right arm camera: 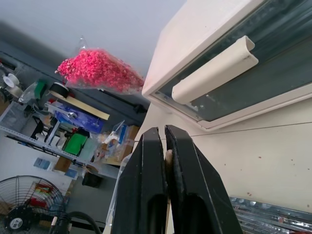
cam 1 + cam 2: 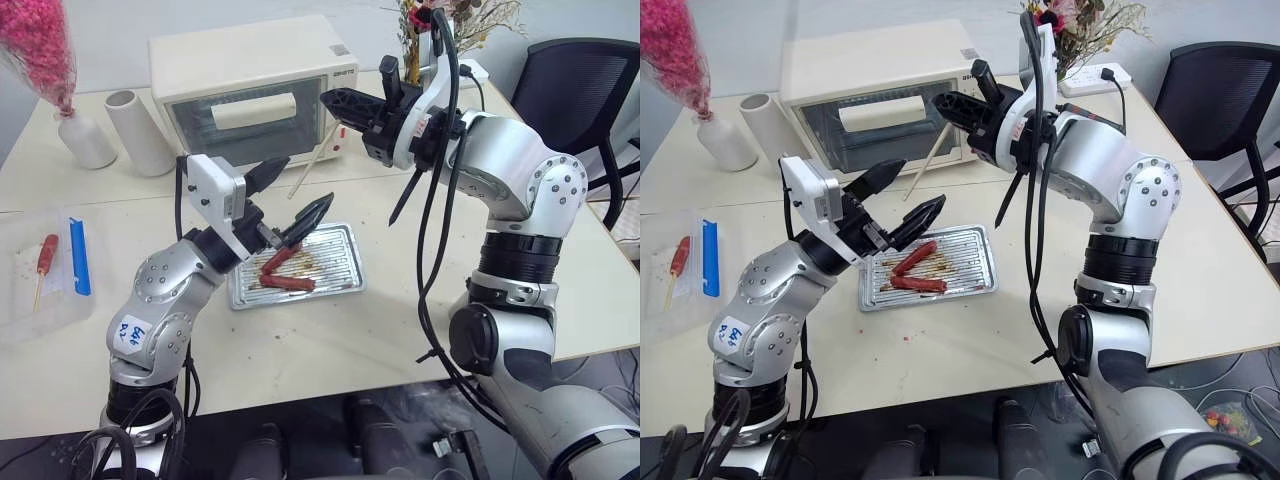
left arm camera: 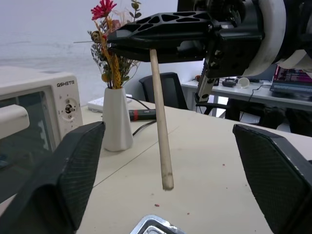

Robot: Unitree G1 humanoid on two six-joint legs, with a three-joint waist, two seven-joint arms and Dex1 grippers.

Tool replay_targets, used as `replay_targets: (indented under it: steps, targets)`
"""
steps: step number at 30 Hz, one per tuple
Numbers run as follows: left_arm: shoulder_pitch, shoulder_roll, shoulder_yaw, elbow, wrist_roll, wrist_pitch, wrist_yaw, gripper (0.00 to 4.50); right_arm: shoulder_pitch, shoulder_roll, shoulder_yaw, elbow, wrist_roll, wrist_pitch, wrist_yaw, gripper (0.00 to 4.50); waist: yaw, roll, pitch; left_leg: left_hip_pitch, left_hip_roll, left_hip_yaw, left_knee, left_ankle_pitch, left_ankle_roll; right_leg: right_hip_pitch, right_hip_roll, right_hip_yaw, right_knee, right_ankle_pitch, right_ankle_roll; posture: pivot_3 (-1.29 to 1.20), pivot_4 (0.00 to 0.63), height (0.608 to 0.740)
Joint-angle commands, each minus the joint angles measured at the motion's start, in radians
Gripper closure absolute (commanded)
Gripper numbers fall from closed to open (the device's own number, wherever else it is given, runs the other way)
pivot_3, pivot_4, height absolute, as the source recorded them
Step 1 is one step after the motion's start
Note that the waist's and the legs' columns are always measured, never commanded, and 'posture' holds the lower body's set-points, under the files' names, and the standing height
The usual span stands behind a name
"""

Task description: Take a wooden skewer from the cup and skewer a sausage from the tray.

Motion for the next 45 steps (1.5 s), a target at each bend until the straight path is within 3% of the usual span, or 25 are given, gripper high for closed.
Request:
replay_targets:
  steps: [1, 2, 11, 14, 19, 27, 32, 42, 43, 45]
  targets:
    - [-0.023, -0.011, 0.001, -0.001, 0.017, -0.038, -0.001, 1.36, 0.000, -0.012, 0.011, -0.042, 0.054, -0.040, -0.012, 4.50, -0.001, 0.000, 0.000, 0.000, 0.000, 0.000, 0.000, 0.000, 0.000, 0.000, 0.000, 0.000, 0.000, 0.000, 0.000, 0.00, 0.150, 0.740]
    - [-0.025, -0.012, -0.001, 0.004, 0.021, -0.038, -0.002, 1.62, 0.001, -0.013, 0.016, -0.044, 0.060, -0.048, -0.014, 4.50, 0.000, 0.000, 0.000, 0.000, 0.000, 0.000, 0.000, 0.000, 0.000, 0.000, 0.000, 0.000, 0.000, 0.000, 0.000, 0.00, 0.150, 0.740]
    - [-0.041, -0.034, -0.006, 0.025, 0.041, -0.057, 0.001, 1.62, 0.011, -0.032, 0.054, -0.060, 0.107, -0.088, -0.022, 4.50, 0.000, 0.000, 0.000, 0.000, 0.000, 0.000, 0.000, 0.000, 0.000, 0.000, 0.000, 0.000, 0.000, 0.000, 0.000, 0.00, 0.150, 0.740]
    - [-0.049, -0.047, -0.003, 0.032, 0.043, -0.064, 0.005, 2.18, 0.016, -0.037, 0.065, -0.066, 0.121, -0.100, -0.029, 4.50, 0.002, 0.000, 0.000, 0.000, 0.000, 0.000, 0.000, 0.000, 0.000, 0.000, 0.000, 0.000, 0.000, 0.000, 0.000, 0.00, 0.150, 0.740]
    - [-0.054, -0.051, -0.004, 0.028, 0.045, -0.060, 0.000, 3.58, 0.023, -0.051, 0.082, -0.071, 0.133, -0.114, -0.029, 4.50, 0.000, 0.000, 0.000, 0.000, 0.001, 0.000, 0.000, 0.000, 0.000, 0.000, 0.000, 0.000, 0.000, 0.000, 0.000, 0.00, 0.150, 0.740]
    - [-0.056, -0.053, -0.007, 0.024, 0.045, -0.054, -0.003, 3.58, 0.027, -0.060, 0.100, -0.071, 0.140, -0.131, -0.023, 4.50, 0.001, 0.000, 0.000, 0.000, 0.001, 0.000, 0.000, 0.000, 0.000, 0.000, 0.000, 0.000, 0.000, 0.000, 0.000, 0.00, 0.150, 0.740]
    - [-0.062, -0.065, 0.002, 0.034, 0.044, -0.064, 0.002, 4.48, 0.030, -0.062, 0.104, -0.075, 0.142, -0.134, -0.020, 4.50, 0.001, 0.000, 0.000, 0.000, 0.001, 0.000, 0.000, 0.000, 0.000, 0.000, 0.000, 0.000, 0.000, 0.000, 0.000, 0.00, 0.150, 0.740]
    - [-0.068, -0.055, 0.007, 0.037, 0.051, -0.057, 0.001, 4.48, 0.021, -0.148, 0.100, 0.075, 0.028, -0.086, 0.181, 4.50, 0.002, 0.000, 0.000, 0.000, 0.000, 0.000, 0.000, 0.000, 0.000, 0.000, 0.000, 0.000, 0.000, 0.000, 0.000, 0.00, 0.150, 0.740]
    - [-0.068, -0.051, 0.012, 0.037, 0.049, -0.056, 0.000, 4.50, 0.020, -0.154, 0.104, 0.081, 0.014, -0.080, 0.201, 3.96, 0.002, 0.000, 0.000, 0.000, 0.000, 0.000, 0.000, 0.000, 0.000, 0.000, 0.000, 0.000, 0.000, 0.000, 0.000, 0.00, 0.150, 0.740]
    - [-0.069, -0.043, 0.020, 0.035, 0.043, -0.052, 0.000, 4.50, 0.022, -0.169, 0.107, 0.086, -0.010, -0.066, 0.242, 3.40, 0.002, 0.000, 0.000, 0.000, 0.000, 0.000, 0.000, 0.000, 0.000, 0.000, 0.000, 0.000, 0.000, 0.000, 0.000, 0.00, 0.150, 0.740]
